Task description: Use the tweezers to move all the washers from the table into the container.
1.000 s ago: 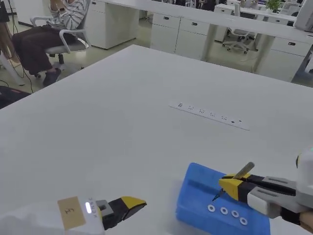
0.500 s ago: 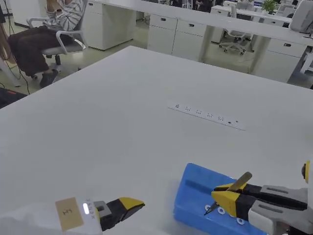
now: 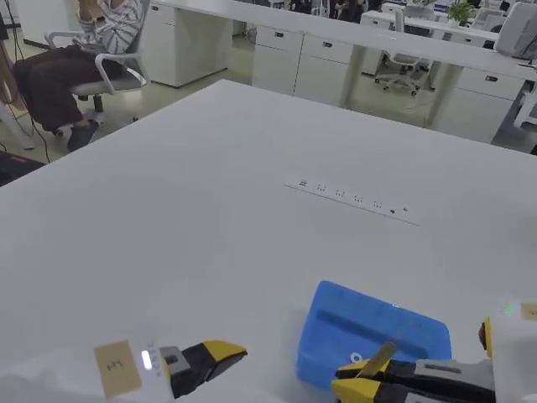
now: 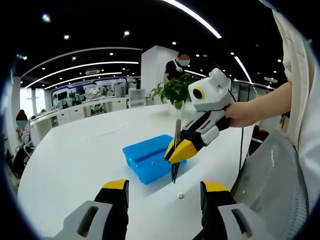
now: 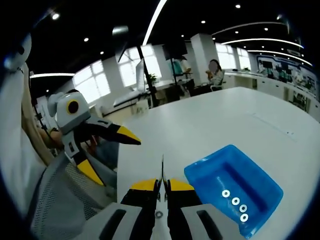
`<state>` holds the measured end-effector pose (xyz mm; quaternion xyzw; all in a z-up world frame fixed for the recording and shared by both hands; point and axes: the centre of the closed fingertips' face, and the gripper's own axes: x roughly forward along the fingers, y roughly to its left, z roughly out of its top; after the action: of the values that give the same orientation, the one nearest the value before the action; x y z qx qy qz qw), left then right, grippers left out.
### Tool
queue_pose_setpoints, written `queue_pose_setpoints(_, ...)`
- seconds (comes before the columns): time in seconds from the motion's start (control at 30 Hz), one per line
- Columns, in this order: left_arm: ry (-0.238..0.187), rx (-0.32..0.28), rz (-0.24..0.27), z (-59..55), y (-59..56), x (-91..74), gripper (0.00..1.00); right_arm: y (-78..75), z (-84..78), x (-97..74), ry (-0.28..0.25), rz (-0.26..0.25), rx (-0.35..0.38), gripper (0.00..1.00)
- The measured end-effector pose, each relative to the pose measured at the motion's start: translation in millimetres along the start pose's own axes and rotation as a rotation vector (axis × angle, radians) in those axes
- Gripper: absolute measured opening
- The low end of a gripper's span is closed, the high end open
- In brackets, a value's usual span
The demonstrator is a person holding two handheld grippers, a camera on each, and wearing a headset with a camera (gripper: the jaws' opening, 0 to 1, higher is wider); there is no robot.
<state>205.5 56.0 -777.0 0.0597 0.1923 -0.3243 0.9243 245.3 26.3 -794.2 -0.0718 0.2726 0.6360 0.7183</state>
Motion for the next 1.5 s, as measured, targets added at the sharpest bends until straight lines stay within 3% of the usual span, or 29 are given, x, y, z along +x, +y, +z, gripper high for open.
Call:
queue_pose_setpoints(0.43, 0.007, 0.004, -0.009, -0.6, -1.3, 1.1, 0.57, 3.9, -31.6, 11.0, 0.062, 0.007, 0.039, 0.04)
queue_pose_setpoints(0.9, 0.009, 0.005, -0.008, -0.4, -1.3, 0.8, 0.57, 11.0, -41.2, 12.3, 0.078, 0.006, 0.039, 0.04)
queue_pose_setpoints(1.27, 0.007, 0.003, -0.003, -0.6, -0.3, 0.2, 0.57, 29.3, -44.7, 17.2, 0.089, 0.002, -0.111, 0.05)
queue_pose_setpoints(1.5, 0.008, 0.003, -0.006, -0.2, -0.6, 0.2, 0.57, 26.4, -46.3, 17.3, 0.099, -0.024, -0.184, 0.03)
